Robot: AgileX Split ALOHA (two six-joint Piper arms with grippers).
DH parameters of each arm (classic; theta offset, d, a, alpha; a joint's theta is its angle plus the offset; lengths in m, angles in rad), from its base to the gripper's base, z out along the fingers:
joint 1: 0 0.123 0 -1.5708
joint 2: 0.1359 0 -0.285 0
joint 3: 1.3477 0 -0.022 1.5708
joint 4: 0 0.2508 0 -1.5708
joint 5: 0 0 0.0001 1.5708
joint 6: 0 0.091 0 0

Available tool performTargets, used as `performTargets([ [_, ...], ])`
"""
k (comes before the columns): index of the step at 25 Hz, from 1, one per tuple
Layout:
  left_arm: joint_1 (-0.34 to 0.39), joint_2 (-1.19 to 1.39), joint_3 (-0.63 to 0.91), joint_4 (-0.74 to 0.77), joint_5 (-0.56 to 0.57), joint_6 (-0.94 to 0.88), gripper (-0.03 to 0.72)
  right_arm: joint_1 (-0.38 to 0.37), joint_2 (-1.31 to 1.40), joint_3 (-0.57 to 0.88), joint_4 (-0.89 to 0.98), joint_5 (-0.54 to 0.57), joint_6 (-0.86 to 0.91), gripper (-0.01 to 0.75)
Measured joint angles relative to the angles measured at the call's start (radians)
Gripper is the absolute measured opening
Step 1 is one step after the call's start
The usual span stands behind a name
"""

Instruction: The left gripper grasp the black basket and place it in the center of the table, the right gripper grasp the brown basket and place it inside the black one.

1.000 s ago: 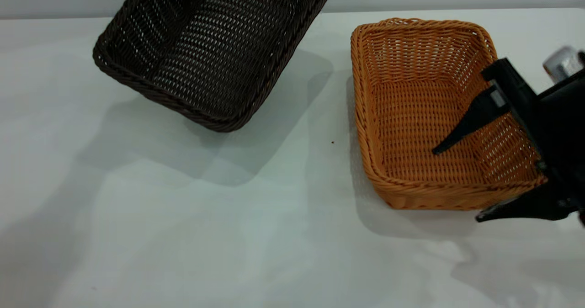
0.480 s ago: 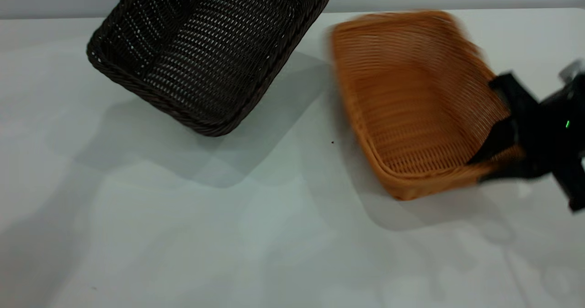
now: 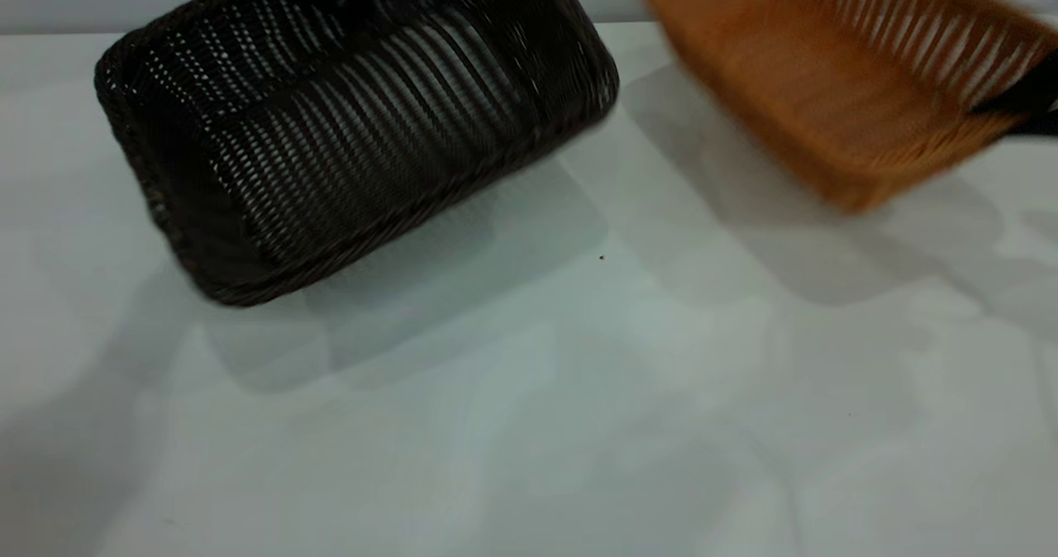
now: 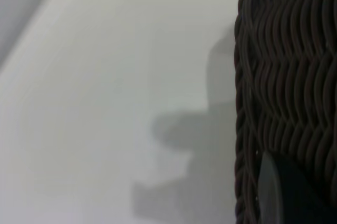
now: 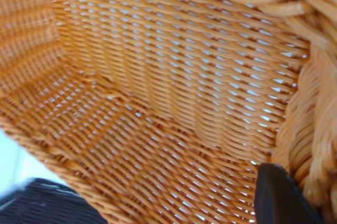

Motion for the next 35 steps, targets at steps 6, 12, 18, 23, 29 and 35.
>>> performTargets([
  [6, -0.072, 0.000, -0.001, -0.077, 0.140, 0.314, 0.085, -0.082, -0.002, -0.095, -0.168, 0.154, 0.000, 0.069],
  [12, -0.199, 0.031, -0.001, -0.081, 0.132, 0.343, 0.085, -0.103, -0.002, -0.119, -0.210, 0.161, 0.002, 0.069],
  [18, -0.278, 0.066, -0.001, -0.076, 0.100, 0.346, 0.085, -0.103, -0.002, -0.121, -0.212, 0.183, -0.006, 0.069],
  [23, -0.282, 0.066, -0.001, -0.077, 0.086, 0.320, 0.121, -0.103, -0.002, -0.122, -0.212, 0.197, -0.008, 0.069],
  [29, -0.282, 0.066, -0.002, -0.083, 0.075, 0.295, 0.377, -0.103, -0.002, -0.122, -0.211, 0.198, -0.056, 0.069],
  [35, -0.279, 0.017, -0.002, -0.085, 0.020, 0.231, 0.557, -0.103, -0.002, -0.124, -0.185, 0.232, -0.168, 0.069],
])
